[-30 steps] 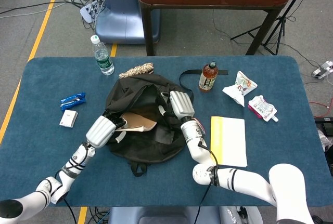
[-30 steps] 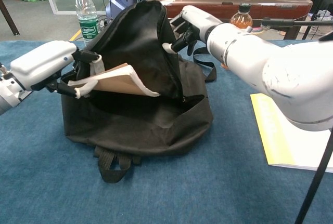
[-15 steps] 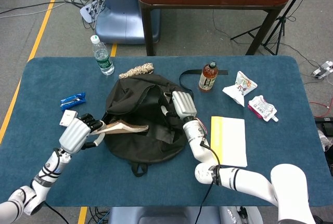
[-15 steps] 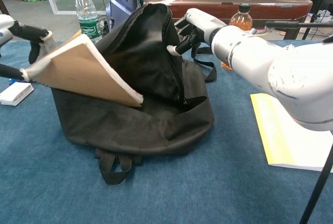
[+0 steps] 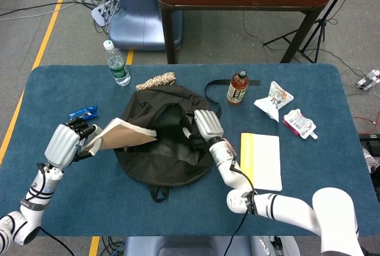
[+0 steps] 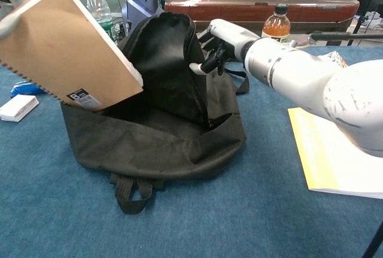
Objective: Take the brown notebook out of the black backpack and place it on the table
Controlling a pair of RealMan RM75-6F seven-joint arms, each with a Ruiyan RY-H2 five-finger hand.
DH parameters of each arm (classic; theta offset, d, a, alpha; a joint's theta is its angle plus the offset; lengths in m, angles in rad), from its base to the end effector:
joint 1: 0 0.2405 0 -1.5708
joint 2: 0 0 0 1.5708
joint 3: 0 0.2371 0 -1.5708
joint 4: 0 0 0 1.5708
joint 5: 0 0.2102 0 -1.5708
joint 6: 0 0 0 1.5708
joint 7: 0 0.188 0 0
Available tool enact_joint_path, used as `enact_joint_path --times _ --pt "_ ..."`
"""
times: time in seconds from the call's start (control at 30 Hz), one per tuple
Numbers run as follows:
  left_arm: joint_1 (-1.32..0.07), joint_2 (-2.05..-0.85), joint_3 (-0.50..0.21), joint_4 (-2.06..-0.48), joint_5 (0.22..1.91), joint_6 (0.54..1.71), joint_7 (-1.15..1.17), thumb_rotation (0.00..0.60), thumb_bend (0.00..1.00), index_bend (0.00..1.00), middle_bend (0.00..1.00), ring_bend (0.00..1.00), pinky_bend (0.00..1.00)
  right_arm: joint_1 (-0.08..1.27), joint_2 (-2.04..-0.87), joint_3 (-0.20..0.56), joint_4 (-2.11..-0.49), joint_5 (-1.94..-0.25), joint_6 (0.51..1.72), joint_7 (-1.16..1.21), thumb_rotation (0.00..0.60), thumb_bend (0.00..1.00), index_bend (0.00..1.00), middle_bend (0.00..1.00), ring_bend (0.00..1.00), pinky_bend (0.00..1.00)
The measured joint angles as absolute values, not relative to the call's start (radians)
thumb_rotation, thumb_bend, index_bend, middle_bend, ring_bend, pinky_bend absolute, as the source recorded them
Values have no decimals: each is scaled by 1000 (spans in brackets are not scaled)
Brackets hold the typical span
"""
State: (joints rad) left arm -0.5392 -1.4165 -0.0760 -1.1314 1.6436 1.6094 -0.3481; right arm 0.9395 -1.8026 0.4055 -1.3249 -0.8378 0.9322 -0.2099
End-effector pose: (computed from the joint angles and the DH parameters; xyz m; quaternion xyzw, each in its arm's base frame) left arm -0.1835 0.3443 0.1157 -0.6434 -0.2303 -0.6050 0.4087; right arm -0.0327 -0.4119 -0.0690 0.6227 -0.5237 0.4698 0.3425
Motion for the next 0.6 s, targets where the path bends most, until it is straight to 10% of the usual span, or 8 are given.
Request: enact_joint_path --times 0.6 --pt "-534 -1285 -135 -1252 1640 1615 -298 600 572 755 756 646 448 899 -1758 330 -1351 -918 904 -176 600 524 785 557 466 593"
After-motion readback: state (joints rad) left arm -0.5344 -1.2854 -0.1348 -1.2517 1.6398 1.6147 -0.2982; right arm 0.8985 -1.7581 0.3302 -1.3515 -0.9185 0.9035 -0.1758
